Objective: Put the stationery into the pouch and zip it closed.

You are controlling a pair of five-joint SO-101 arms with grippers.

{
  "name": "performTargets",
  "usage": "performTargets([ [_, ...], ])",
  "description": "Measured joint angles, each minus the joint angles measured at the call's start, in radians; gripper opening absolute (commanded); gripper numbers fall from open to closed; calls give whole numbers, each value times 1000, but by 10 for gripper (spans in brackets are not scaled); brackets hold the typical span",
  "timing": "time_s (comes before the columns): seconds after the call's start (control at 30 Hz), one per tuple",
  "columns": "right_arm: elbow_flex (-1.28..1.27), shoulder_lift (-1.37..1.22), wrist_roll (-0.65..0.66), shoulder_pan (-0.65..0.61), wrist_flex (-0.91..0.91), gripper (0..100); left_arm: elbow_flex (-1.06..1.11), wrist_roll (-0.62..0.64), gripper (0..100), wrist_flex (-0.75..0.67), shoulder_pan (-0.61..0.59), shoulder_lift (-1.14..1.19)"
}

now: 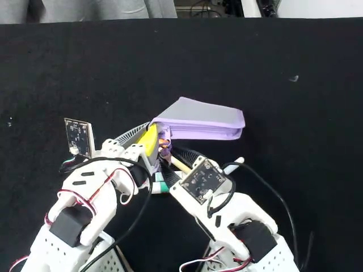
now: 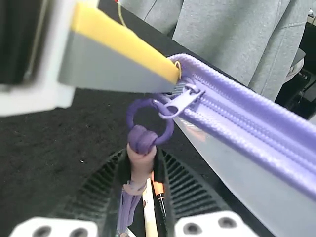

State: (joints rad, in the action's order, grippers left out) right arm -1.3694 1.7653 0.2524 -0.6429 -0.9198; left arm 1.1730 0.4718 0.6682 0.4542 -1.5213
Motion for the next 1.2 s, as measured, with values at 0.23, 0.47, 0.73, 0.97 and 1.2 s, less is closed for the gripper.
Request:
performTargets([
  [0.23,63,0,44,0,-57,11,41,-23,30,-6,-31,0],
  [0.47,178,0,81,83,-107,11,57,-28,30,-9,-107,-2],
  [0.73,305,12,83,229,-189,11,68,-29,30,-15,-120,-2],
  [0.97,325,14,121,348,-206,11,68,-34,30,-15,-124,-2],
  [1.2,318,14,66,322,-216,132,68,-23,30,-15,-124,-2],
])
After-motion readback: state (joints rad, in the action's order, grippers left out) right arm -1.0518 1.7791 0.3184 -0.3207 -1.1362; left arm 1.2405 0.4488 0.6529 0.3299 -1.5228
